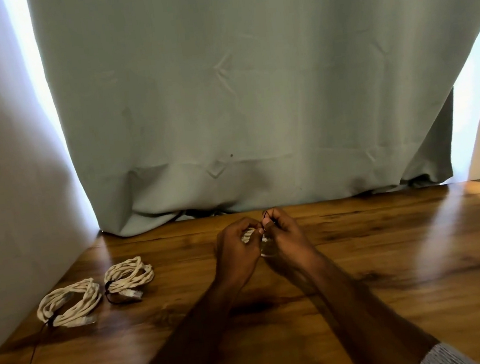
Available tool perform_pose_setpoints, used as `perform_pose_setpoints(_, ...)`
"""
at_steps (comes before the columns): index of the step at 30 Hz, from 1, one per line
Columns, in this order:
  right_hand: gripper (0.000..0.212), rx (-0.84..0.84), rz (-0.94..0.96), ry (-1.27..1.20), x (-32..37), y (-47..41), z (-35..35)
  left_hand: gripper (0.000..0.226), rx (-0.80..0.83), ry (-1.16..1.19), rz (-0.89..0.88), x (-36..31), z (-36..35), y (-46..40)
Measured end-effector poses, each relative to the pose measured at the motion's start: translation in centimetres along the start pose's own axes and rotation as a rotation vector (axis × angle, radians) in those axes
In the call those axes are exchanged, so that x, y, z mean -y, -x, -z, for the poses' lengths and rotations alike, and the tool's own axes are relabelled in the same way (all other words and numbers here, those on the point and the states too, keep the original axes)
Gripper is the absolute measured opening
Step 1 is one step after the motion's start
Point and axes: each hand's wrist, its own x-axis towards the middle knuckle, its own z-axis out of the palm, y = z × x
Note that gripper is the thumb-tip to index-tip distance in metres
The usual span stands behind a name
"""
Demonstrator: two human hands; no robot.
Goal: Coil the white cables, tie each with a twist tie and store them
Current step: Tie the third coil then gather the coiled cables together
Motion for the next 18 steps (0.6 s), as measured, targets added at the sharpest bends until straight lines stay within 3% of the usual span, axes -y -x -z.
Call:
perform_pose_setpoints(7,0.044,-0.061,-0.1,-0.171,0.0,0.0,-0.7,0.011,-0.002,-0.029,-0.054,0.1,-0.3,-0.3)
perform_pose_setpoints(12,0.033,-0.082,-0.131,-0.242,0.3,-0.3,-0.6,0.012,0.036,-0.015,-0.071,0.2,-0.5,-0.5)
perform_pose_setpoints(18,0.028,-0.141,-0.146,-0.35,0.4,-1.0,0.5,0.028,0.221,0.12,-0.111,1.0,0.5,-0.5)
